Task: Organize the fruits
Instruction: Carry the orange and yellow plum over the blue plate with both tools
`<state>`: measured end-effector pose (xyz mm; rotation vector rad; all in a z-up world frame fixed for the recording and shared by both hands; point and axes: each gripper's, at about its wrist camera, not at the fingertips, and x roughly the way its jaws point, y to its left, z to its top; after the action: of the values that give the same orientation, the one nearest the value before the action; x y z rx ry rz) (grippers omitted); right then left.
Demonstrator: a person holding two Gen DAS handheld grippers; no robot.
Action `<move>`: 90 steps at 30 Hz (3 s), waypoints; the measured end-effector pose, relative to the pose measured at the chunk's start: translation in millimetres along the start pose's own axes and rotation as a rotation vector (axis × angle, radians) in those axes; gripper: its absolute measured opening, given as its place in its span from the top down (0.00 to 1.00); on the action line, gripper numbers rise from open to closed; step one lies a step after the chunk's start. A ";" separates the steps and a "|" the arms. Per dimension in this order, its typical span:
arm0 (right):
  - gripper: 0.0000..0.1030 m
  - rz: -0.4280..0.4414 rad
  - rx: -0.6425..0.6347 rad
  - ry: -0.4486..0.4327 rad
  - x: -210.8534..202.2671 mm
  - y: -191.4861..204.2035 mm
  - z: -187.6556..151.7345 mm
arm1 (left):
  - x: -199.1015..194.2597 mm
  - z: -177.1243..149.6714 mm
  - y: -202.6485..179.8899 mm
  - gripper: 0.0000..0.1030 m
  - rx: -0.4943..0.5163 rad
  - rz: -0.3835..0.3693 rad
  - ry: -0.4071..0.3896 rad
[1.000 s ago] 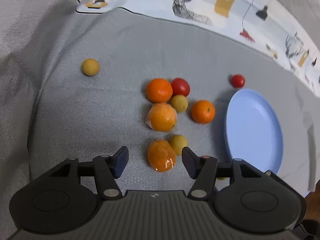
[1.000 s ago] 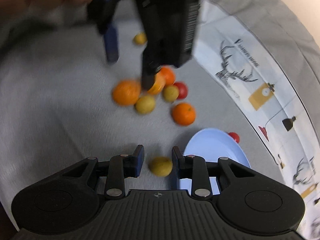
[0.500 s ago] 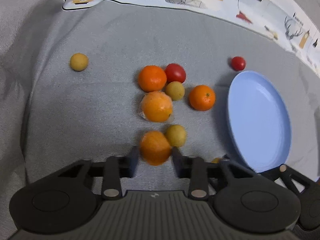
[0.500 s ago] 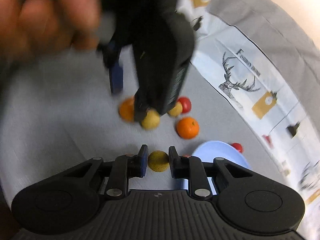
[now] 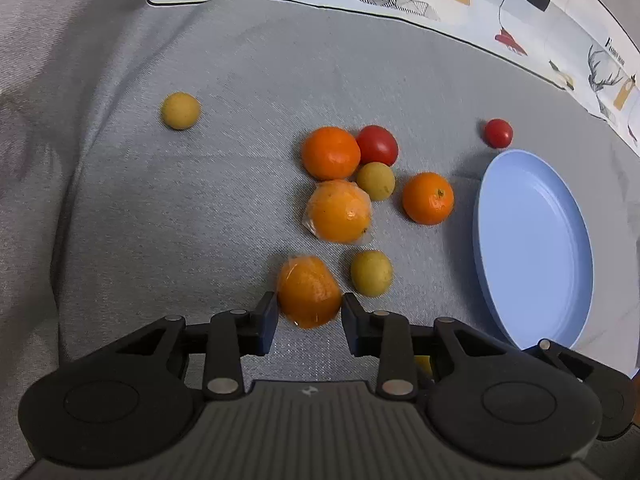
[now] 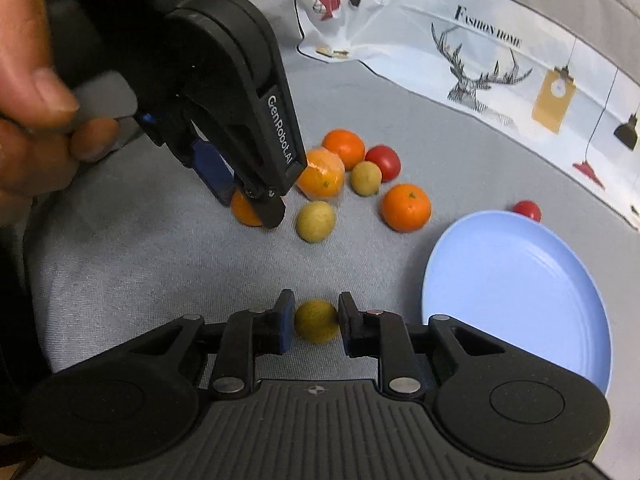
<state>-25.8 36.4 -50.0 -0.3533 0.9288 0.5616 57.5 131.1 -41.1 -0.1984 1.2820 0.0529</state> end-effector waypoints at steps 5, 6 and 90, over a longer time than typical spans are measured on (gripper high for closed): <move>0.75 0.001 -0.001 0.010 1.2 -5.0 0.1 | 3.5 1.9 -3.8 0.64 0.022 0.007 -0.004; 0.75 0.000 0.006 0.006 0.8 -5.9 1.1 | 2.5 2.0 -3.2 0.64 0.021 0.005 -0.008; 0.75 -0.235 0.464 -0.062 -31.2 -195.3 -0.4 | 2.1 -14.1 -152.3 0.64 0.442 -0.233 -0.225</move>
<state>75.2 -129.9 -15.0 -0.0240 0.9127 0.1313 67.5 -21.1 -29.0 0.0399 1.0105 -0.3945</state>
